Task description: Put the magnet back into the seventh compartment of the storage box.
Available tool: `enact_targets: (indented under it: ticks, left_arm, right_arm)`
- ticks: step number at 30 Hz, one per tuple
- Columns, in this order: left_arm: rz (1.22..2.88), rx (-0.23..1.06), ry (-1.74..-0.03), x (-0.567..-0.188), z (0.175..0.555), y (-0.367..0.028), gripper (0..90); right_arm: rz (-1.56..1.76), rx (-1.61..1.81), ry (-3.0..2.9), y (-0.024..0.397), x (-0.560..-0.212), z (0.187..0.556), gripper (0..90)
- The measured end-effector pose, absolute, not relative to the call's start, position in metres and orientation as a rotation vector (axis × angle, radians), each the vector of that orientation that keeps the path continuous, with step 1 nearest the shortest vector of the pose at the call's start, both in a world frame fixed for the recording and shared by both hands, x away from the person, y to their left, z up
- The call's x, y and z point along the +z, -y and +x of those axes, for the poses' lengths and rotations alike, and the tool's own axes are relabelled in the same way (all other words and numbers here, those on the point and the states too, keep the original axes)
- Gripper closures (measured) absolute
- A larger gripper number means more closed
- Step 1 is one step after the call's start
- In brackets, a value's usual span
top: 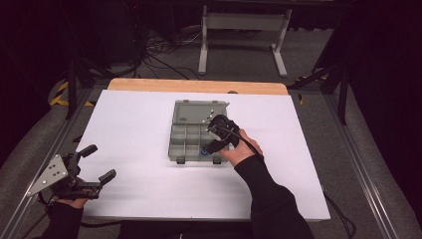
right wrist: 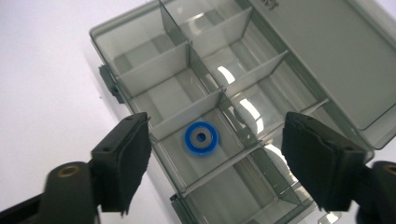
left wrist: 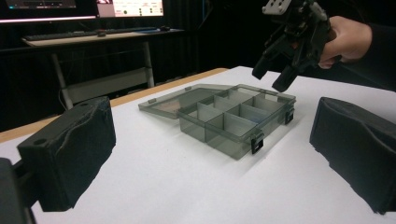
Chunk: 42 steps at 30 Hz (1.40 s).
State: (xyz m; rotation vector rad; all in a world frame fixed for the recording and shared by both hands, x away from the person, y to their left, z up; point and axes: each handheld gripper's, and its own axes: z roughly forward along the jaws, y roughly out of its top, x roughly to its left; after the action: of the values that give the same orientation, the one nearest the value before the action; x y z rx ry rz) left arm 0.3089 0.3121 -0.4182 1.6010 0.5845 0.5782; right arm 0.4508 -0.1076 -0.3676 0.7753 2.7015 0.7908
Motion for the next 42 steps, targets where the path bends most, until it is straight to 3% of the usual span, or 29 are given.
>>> enact_targets:
  ticks: [22, 42]
  left_arm:
    - [1.599, 0.574, -0.586, -0.418, 0.309, -0.311, 1.0]
    - [1.600, 0.573, -0.588, -0.419, 0.309, -0.311, 1.0]
  right_arm:
    - [0.727, 0.966, -2.615, 0.129, -0.333, 0.416, 8.1]
    - [0.681, 1.221, -2.387, 0.186, -0.328, 0.370, 0.2]
